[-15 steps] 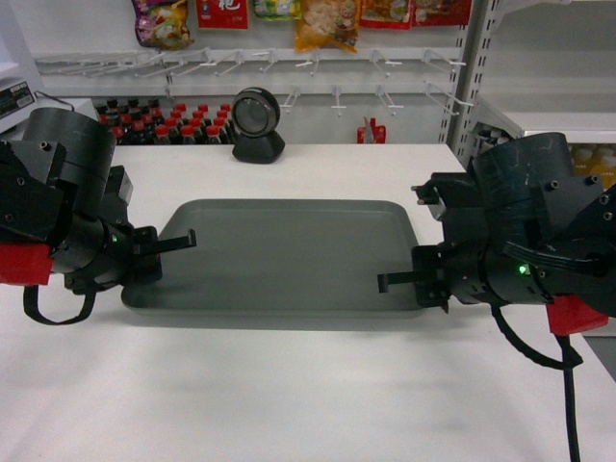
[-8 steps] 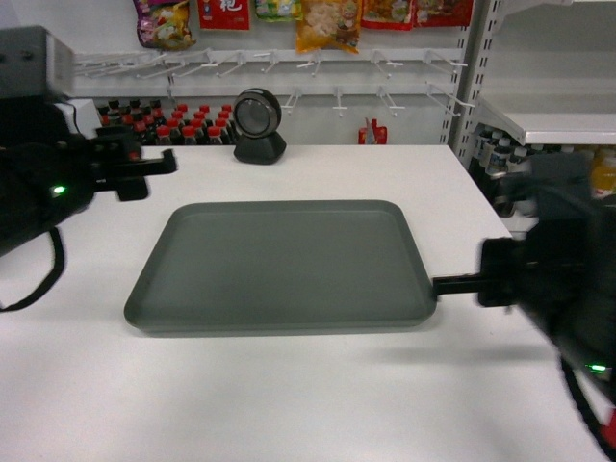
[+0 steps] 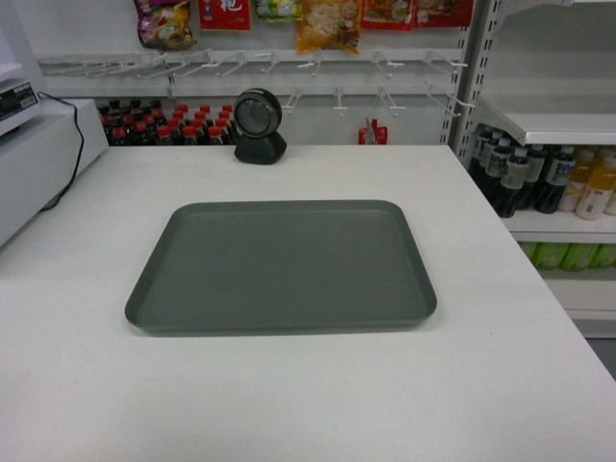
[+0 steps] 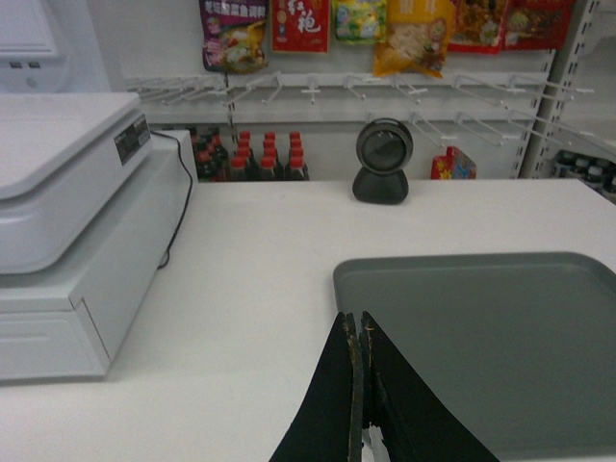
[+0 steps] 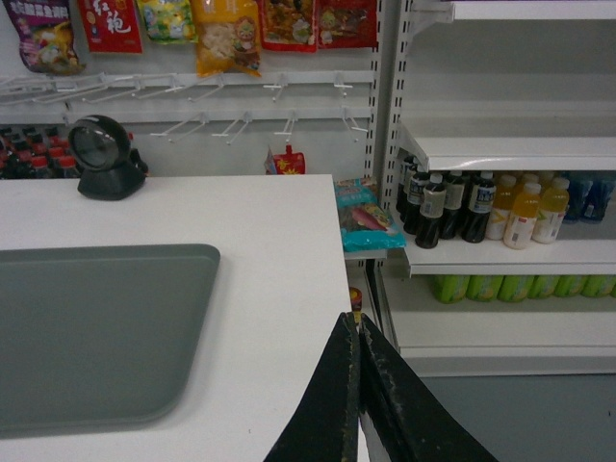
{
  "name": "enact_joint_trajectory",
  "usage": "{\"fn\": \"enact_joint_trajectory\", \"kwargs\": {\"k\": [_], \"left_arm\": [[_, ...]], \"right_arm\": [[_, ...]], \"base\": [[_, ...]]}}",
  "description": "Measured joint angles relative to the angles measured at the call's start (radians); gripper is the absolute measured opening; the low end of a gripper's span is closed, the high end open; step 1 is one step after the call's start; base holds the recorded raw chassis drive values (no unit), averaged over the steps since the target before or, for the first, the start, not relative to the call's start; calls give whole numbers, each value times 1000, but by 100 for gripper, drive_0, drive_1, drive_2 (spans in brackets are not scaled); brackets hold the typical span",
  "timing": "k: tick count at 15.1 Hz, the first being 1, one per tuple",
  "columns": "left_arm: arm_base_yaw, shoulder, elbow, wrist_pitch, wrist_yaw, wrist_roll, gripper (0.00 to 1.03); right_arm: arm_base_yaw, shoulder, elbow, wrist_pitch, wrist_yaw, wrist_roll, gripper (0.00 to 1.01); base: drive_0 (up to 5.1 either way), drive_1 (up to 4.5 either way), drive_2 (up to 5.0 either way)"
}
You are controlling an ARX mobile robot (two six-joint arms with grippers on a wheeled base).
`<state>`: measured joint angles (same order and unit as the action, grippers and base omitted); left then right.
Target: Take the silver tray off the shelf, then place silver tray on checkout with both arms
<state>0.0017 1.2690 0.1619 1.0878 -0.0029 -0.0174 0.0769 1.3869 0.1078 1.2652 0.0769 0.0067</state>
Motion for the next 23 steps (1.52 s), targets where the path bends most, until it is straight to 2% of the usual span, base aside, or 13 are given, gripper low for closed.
{"fn": "enact_joint_trajectory", "kwargs": {"k": [4, 5, 6, 8, 11, 12, 14, 16, 18, 23], "left_arm": [[-2, -43, -25, -27, 2, 0, 1], [-2, -93, -44, -53, 3, 0, 1], [-1, -170, -69, -96, 0, 0, 1], [-1, -245, -92, -150, 2, 0, 1], [-2, -400, -126, -270, 2, 0, 1], [-2, -451, -133, -311, 2, 0, 1], [-2, -549, -147, -396, 2, 0, 1], [-2, -637, -151, -470, 2, 0, 1], [-2, -722, -151, -554, 2, 0, 1], [-2, -899, -152, -717, 2, 0, 1]], "right_arm": [[-10, -58, -19, -39, -10, 0, 2], [-59, -113, -41, -88, -64, 0, 2], [-79, -193, -63, -148, -66, 0, 2], [-77, -306, -74, -238, -77, 0, 2], [-77, -600, -79, -527, -77, 0, 2], [-77, -721, -96, -663, -78, -1, 2], [-77, -886, -96, -760, -77, -1, 2], [-77, -1014, -96, -926, -77, -1, 2], [-77, -1124, -96, -986, -77, -1, 2], [-77, -1203, -96, -1081, -77, -1, 2]], "base": [[6, 420, -407], [6, 420, -407], [6, 420, -407], [6, 420, -407], [0, 0, 0], [0, 0, 0], [0, 0, 0], [0, 0, 0], [0, 0, 0], [0, 0, 0]]}}
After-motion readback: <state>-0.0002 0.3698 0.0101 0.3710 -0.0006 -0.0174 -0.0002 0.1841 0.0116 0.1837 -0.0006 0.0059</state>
